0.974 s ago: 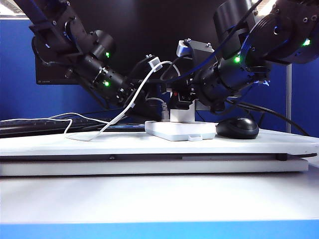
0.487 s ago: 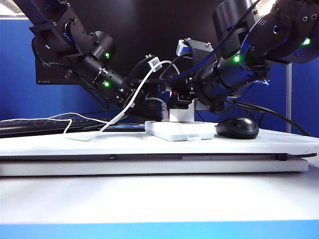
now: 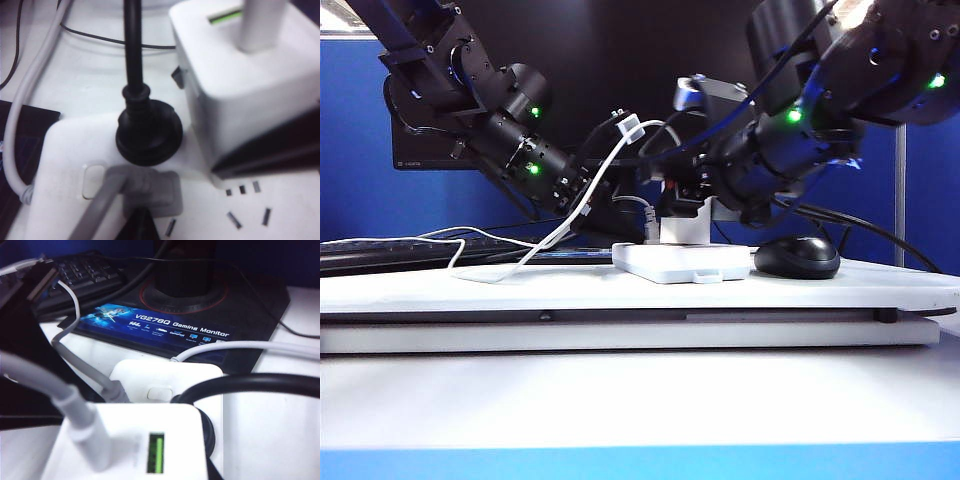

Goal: Unplug the white charger from the socket, then place it next to the socket.

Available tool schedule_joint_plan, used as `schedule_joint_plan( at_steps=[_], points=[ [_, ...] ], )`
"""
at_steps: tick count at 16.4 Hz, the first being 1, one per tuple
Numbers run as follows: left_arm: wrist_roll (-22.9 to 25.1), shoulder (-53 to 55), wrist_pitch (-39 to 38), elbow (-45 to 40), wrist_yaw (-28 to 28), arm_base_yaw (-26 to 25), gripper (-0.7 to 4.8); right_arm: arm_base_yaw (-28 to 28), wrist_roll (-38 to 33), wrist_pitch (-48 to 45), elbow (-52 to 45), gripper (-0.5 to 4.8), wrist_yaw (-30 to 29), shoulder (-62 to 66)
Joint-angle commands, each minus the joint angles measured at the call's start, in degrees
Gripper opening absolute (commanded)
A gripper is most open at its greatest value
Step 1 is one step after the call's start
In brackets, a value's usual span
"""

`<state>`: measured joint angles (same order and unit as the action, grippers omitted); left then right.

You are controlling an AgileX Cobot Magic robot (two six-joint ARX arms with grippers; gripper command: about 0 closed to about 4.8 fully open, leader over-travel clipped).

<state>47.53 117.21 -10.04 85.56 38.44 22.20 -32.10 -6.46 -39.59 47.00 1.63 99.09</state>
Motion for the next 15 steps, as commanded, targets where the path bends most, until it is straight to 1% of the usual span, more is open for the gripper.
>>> schedule_joint_plan(
  at_steps=[1, 2, 3, 5, 6, 8, 9, 10, 11, 13, 15],
  points=[
    [-0.2, 1.0, -1.9, -0.3, -1.7, 0.2, -0.06, -0.7, 1.8, -5.8, 0.7, -0.01, -4.2, -1.9],
    [-0.2, 1.0, -1.9, -0.3, -1.7, 0.2, -0.06, -0.4, -1.1, -5.9, 0.7, -0.01, -4.7, -2.0],
    [-0.2, 1.0, -1.9, -0.3, -1.7, 0.2, -0.06, -0.3, -0.9, -6.1, 0.7, -0.01, -4.9, -2.1],
    [-0.2, 1.0, -2.1, -0.3, -1.7, 0.2, -0.06, -1.2, 8.6, -5.7, 0.7, -0.01, -3.7, -2.6],
    [-0.2, 1.0, -2.1, -0.3, -1.7, 0.2, -0.06, -1.4, 6.6, -5.8, 0.7, -0.01, -4.0, -2.7],
    [-0.1, 1.0, -2.2, -0.3, -1.8, 0.2, -0.06, -1.2, -1.1, -7.3, 0.7, -0.01, -4.8, -2.7],
    [-0.1, 1.0, -2.3, -0.3, -1.8, 0.2, -0.06, -1.2, 0.9, -7.8, 0.7, -0.01, -4.7, -2.7],
    [0.1, 1.0, -2.4, -0.3, -2.1, 0.4, -0.06, -1.6, 6.0, -7.1, 0.7, -0.01, -3.3, -2.8],
    [0.5, 1.0, -2.8, -0.3, -3.4, 0.8, -0.06, -2.1, 8.1, -5.8, 0.7, -0.01, -1.6, -2.8],
    [0.8, 1.0, -2.9, -0.3, -4.2, 1.4, -0.06, -2.1, 8.2, -3.8, 0.6, -0.01, -1.8, -2.8],
    [2.9, 1.0, -4.0, -0.2, -4.2, 2.0, -0.06, -2.1, 8.3, -4.0, 0.6, -0.01, -4.2, -2.8]
  ],
)
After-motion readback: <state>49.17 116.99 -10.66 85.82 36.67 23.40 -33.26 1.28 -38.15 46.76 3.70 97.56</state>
